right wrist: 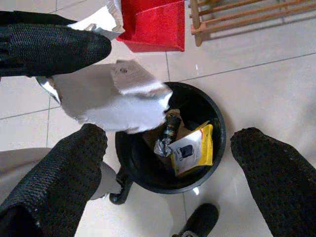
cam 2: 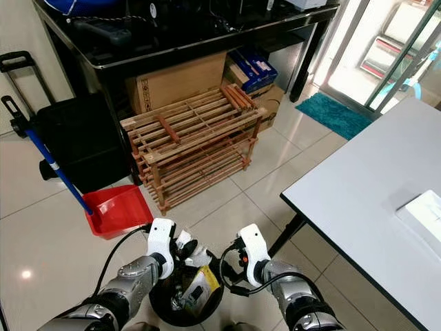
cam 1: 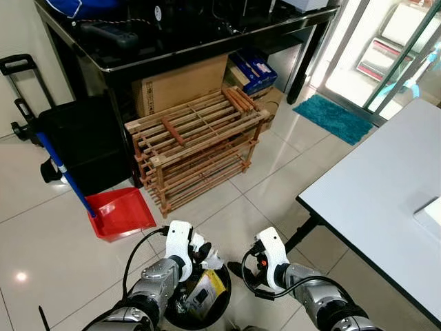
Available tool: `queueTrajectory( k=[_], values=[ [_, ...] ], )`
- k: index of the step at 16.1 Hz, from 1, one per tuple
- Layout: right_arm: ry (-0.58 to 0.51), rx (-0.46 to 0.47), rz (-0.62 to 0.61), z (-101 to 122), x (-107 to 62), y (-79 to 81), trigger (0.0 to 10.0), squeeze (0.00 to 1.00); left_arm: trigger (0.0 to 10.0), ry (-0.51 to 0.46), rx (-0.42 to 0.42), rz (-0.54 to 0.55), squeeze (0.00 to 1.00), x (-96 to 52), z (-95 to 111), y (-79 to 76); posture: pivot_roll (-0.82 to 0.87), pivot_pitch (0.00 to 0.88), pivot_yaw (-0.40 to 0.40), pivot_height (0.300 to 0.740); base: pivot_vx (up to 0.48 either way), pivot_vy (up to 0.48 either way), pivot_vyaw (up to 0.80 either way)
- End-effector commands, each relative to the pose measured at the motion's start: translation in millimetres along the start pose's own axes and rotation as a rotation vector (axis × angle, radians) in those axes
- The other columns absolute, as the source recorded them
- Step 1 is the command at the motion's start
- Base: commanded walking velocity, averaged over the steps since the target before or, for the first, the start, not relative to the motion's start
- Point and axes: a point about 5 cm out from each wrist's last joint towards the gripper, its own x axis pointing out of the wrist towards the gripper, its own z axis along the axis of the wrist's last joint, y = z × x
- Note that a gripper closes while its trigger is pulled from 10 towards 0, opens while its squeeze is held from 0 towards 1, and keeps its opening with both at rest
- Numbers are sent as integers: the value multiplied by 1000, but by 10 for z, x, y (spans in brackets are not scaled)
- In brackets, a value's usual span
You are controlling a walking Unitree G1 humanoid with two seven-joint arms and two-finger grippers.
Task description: Picking trash to rubbish bin
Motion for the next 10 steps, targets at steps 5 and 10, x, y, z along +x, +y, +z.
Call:
queueTrajectory(
  k=[5, 10],
  values=[
    [-4, 1, 4, 20, 1, -1, 10000, 0, 10000, 38, -2, -5, 1000, -17, -80, 8, -33, 115, -112, 740, 0, 0, 0],
    [-6, 7, 5, 17, 1, 4, 10000, 0, 10000, 41, -1, -10, 1000, -19, -89, 5, -32, 114, -110, 740, 0, 0, 0]
  ],
)
